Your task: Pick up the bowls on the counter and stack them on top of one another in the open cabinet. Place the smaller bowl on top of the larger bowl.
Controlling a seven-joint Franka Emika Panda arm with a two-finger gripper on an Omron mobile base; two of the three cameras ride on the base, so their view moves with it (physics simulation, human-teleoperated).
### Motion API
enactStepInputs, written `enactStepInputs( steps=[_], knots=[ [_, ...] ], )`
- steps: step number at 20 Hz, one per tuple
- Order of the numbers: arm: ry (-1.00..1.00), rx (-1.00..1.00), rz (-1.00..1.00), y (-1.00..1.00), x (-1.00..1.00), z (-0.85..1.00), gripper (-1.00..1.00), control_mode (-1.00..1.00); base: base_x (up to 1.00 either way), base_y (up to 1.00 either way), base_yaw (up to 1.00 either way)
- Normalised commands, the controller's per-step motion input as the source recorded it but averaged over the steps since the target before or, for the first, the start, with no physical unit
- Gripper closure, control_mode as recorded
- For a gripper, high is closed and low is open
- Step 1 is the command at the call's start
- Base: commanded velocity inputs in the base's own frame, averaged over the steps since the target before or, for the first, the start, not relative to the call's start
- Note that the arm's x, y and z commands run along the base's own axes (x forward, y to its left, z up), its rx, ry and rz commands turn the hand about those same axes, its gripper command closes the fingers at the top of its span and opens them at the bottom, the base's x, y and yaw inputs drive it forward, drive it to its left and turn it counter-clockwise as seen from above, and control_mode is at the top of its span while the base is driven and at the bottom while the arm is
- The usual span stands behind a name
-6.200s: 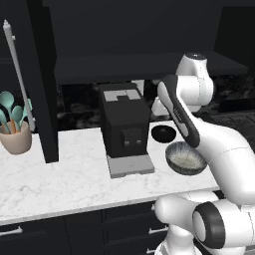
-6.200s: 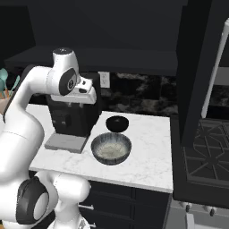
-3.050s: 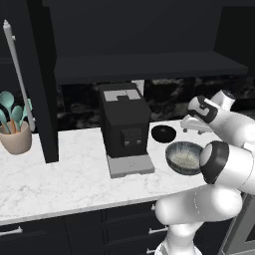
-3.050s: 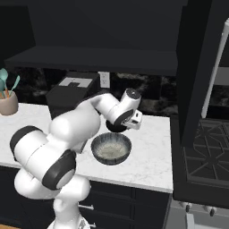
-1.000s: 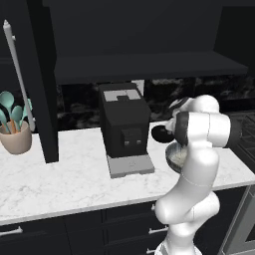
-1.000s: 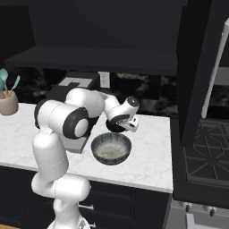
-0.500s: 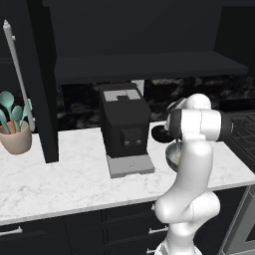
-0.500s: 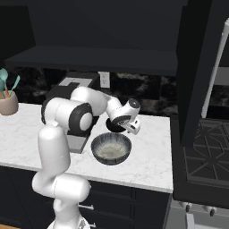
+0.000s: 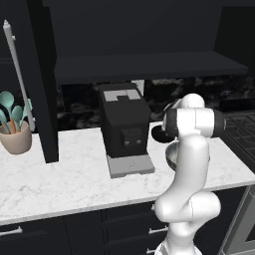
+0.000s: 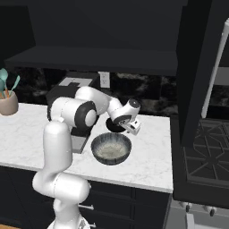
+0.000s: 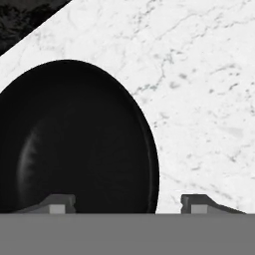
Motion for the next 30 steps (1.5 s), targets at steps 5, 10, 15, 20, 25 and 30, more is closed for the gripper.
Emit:
enactStepInputs(
  steps=[5,10,15,20,25,30],
  knots=[
    [0.00,0.00,0.00,0.00,0.00,0.00,1.00,-1.00,0.00,0.00,0.00],
    [0.00,0.00,0.00,0.00,0.00,0.00,1.00,-1.00,0.00,0.00,0.00],
    [-0.17,0.04,-0.02,-0.09,-0.16,0.75,1.00,-1.00,0.00,0.00,0.00],
    [-0.16,0.05,-0.05,-0.25,-0.72,0.77,1.00,-1.00,0.00,0.00,0.00],
    [0.01,0.00,-0.05,-0.30,-1.00,0.08,1.00,-1.00,0.00,0.00,0.00],
    [0.03,0.00,0.00,-0.03,-1.00,0.01,1.00,-1.00,0.00,0.00,0.00]
  ],
)
